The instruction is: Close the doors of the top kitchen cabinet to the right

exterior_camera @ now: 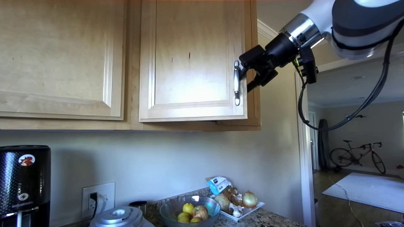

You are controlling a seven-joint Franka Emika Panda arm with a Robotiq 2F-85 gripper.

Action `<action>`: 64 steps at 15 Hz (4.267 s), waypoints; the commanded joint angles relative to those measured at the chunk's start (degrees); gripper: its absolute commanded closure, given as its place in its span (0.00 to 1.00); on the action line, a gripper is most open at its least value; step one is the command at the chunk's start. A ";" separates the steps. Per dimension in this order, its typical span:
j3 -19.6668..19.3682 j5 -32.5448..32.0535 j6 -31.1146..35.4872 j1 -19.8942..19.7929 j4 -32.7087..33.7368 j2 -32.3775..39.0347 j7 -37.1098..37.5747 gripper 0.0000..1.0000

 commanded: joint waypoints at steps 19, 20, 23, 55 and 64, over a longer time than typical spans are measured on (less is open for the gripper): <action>-9.30 7.61 -29.32 2.95 -1.25 -1.07 -8.84 0.00; -9.22 8.38 -30.82 3.23 -1.16 -1.34 -9.88 0.00; -7.38 9.91 -28.47 3.81 0.13 0.62 -12.81 0.26; -9.42 -2.12 -4.26 -1.55 37.10 36.25 -31.13 0.98; -8.33 3.14 -9.58 1.41 25.10 27.46 -39.46 0.98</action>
